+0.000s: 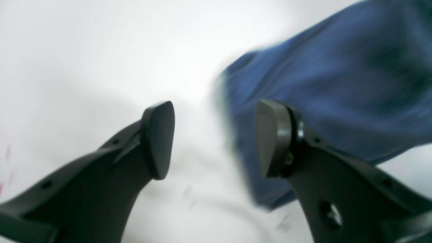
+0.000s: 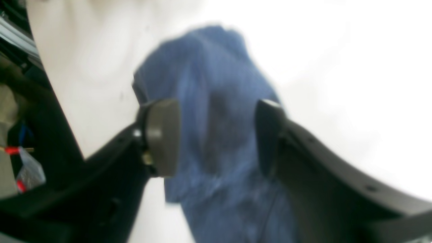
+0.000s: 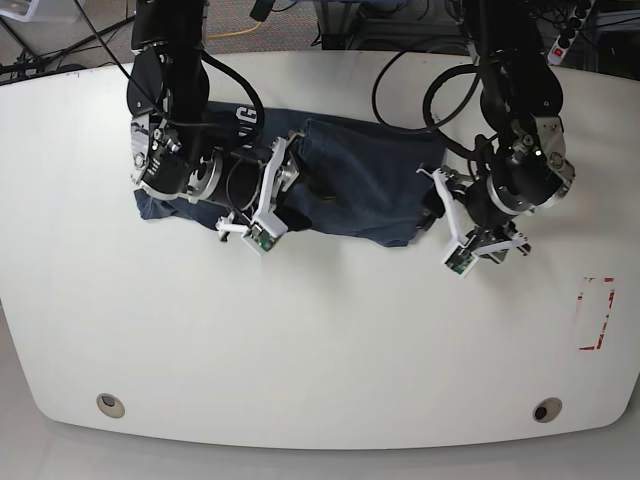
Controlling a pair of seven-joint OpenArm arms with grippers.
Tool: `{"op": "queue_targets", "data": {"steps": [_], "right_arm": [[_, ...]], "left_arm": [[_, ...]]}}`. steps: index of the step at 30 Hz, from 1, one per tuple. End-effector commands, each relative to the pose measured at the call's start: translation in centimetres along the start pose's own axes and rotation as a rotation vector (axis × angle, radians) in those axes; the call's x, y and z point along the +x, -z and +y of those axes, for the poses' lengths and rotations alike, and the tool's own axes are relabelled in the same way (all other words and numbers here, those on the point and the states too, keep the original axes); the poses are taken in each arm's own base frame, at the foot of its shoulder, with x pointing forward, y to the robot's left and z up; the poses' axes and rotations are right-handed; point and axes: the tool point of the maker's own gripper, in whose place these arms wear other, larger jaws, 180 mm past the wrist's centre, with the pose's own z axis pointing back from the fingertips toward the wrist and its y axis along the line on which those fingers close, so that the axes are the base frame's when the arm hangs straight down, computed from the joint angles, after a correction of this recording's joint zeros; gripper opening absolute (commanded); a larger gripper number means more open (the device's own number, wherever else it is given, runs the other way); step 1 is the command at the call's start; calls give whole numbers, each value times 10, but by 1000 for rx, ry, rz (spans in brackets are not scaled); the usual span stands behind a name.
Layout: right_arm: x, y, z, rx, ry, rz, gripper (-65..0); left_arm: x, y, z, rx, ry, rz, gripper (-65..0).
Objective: Fold the T-shirt properly
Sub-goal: 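Grasp the shirt edges with both grippers near the HUG print, then smooth the shirt with both grippers, pulling the fabric flat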
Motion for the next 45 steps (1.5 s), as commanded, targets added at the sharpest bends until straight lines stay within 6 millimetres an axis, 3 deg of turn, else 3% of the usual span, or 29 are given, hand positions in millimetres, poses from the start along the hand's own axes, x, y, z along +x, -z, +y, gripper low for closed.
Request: {"op": "queue_targets", "data": {"steps": [1, 7, 11, 16, 22, 28, 33, 38, 42, 45], "right_arm": [[10, 14, -6, 30, 47, -41, -396], [-7, 37, -22, 59, 169, -29, -444], [-24, 45, -28, 67, 231, -10, -445], [-36, 33, -43, 31, 223, 15, -444], [-46, 19, -59, -9, 201, 45, -444], [-54, 5, -74, -46, 179, 70, -445], [-47, -11, -78, -70, 123, 77, -447], [-30, -21, -58, -68, 20, 80, -447], [-22, -12, -30, -28, 12, 65, -447], [-21, 1, -15, 10, 36, 54, -447]], "left_arm": [[14, 5, -11, -36, 12, -40, -299], [6, 19, -28, -98, 17, -4, -299], [-16, 32, -32, -136, -17, 62, -303], [-44, 51, -44, -209, -34, 137, -375], [-62, 59, -64, -278, 5, 140, -378], [-56, 47, -70, -269, 24, 106, -378], [-26, 27, -62, -211, 89, 27, -378], [-13, 16, -54, -166, 134, 29, -378], [4, 18, -42, -139, 150, -4, -378], [4, 27, -40, -153, 132, -4, -378]]}}
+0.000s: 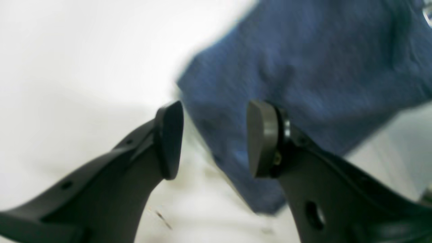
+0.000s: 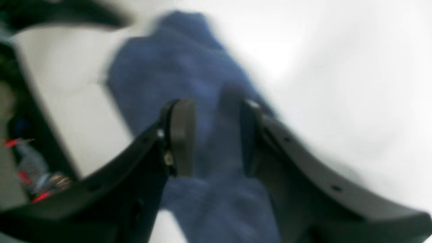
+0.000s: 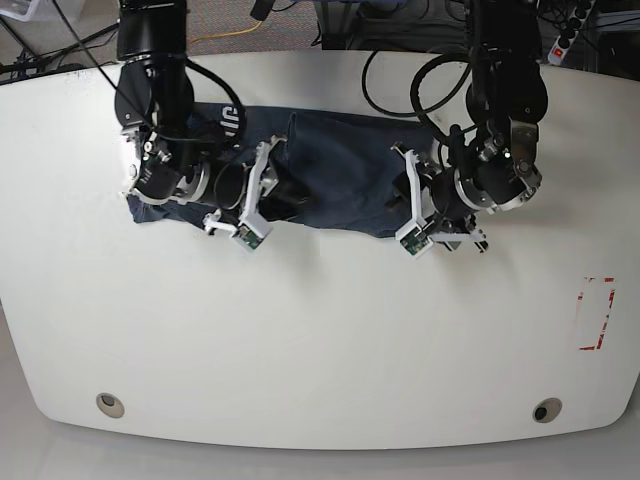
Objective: Fold the T-shirt properly
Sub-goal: 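Smooth the shirt with both grippers, pulling the fabric flat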
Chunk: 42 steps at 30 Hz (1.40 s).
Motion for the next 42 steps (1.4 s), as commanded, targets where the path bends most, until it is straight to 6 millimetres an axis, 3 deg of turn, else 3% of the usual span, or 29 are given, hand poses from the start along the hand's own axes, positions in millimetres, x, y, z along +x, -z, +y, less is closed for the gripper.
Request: {"op": "queue_targets", "data": {"steps": [1, 6, 12, 18, 25, 29, 33, 42], "right_arm": [[14, 5, 10, 28, -19, -37, -447], [4, 32, 41, 114, -43, 20, -447], [-29, 56, 33, 58, -25, 150, -447], [-50, 51, 28, 39, -18, 183, -447], [-73, 39, 21, 21, -21, 240, -447], [-78, 23, 19, -2, -61, 254, -447], [-69, 15, 22, -16, -102, 230, -447], [-38, 6, 25, -40, -175, 162, -447]], "left_arm": [[8, 3, 3, -5, -6, -33, -378], [1, 20, 7, -39, -45, -21, -379], [-4, 44, -8, -110, -123, -40, -381], [-23, 60, -9, -106, -139, 2, -381], [-23, 66, -6, -112, -151, 6, -381], [-32, 63, 3, -96, -141, 28, -381], [-31, 61, 4, -92, -137, 25, -381], [17, 22, 12, 6, -29, -119, -379]]}}
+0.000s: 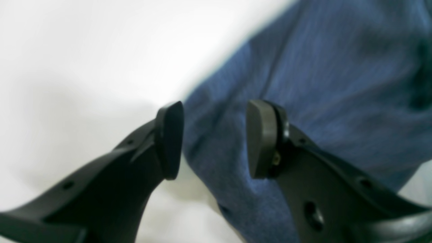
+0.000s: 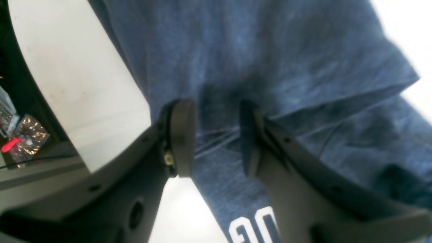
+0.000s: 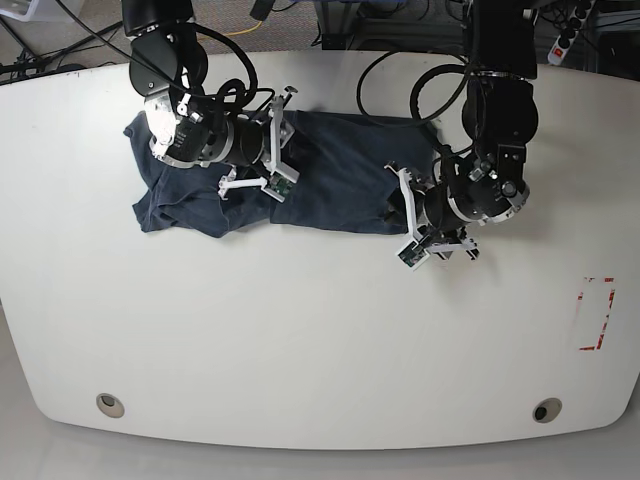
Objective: Fold the T-shirt properly
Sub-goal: 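Smooth the shirt with both grippers, pulling the fabric flat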
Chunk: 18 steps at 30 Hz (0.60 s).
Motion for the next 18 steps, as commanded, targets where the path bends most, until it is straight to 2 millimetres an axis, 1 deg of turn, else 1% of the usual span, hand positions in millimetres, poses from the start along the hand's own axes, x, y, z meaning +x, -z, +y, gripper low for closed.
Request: {"op": "queue_targets", "data": {"steps": [1, 3, 7, 10, 13, 16, 18], "right_arm": [[30, -6, -5, -17, -31, -84, -447], [41, -4, -7, -20, -32, -107, -447], [55, 6, -14, -11, -12, -127, -447], [65, 18, -19, 7, 16, -138, -447], [74, 26, -25, 18, 32, -143, -447], [75, 33, -30, 28, 51, -135, -447], [75, 36, -36, 28, 57, -129, -447]], "left_arm": [[21, -13, 1, 25, 33, -62, -379], [20, -19, 1, 37, 48, -42, -379], [17, -26, 1, 56, 66, -3, -379], [1, -26, -11, 34, 52, 31, -379], [-13, -28, -15, 30, 51, 61, -381], [-30, -28, -21, 14, 43, 99, -381], [-37, -28, -25, 5, 37, 114, -381]]}}
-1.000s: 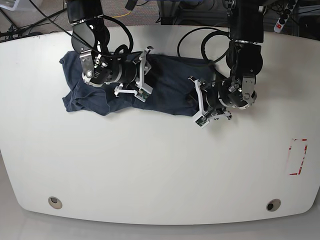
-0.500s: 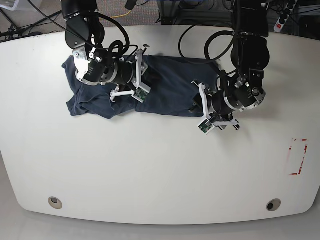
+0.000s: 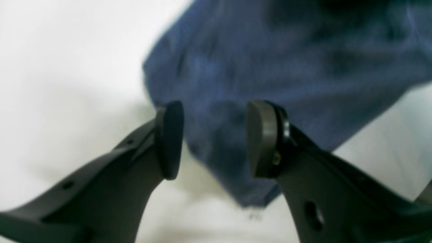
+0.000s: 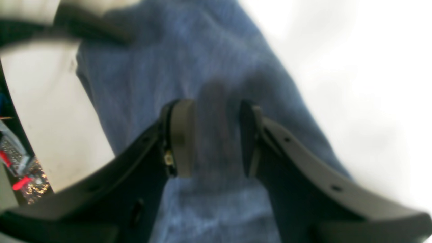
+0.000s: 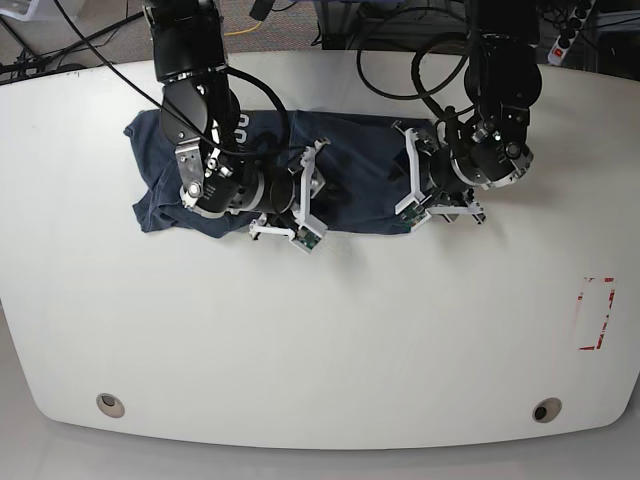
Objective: Fold the T-shirt properly
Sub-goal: 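Smooth the shirt with both grippers, pulling the fabric flat, then grasp the shirt's outer ends with both grippers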
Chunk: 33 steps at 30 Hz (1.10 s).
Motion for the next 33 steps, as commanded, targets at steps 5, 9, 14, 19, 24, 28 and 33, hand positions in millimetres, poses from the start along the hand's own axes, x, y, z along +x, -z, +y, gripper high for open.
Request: {"op": "queue_targets", "data": {"steps": [5, 9, 14, 19, 24, 28, 33], "right_arm": [[1, 1, -23, -12, 23, -26, -447], [-10, 0, -38, -27, 41, -11, -447], [-23, -4, -55, -50, 60, 11, -447], [-22, -16, -64, -78, 30, 11, -447], [-6, -24, -62, -94, -18, -16, -447], [5, -38, -61, -126, -70, -9, -447], [13, -74, -80, -242, -24, -42, -438]], "left_arm": [[-20, -6, -1, -2, 12, 32, -381], [-36, 2, -4, -26, -11, 78, -381], [-69, 15, -6, -71, -44, 167, -381], [-60, 8, -3, -50, -30, 140, -381], [-41, -3, 3, -13, 5, 90, -381], [-24, -14, 6, 22, 39, 47, -381], [-13, -22, 8, 47, 56, 44, -381]]}}
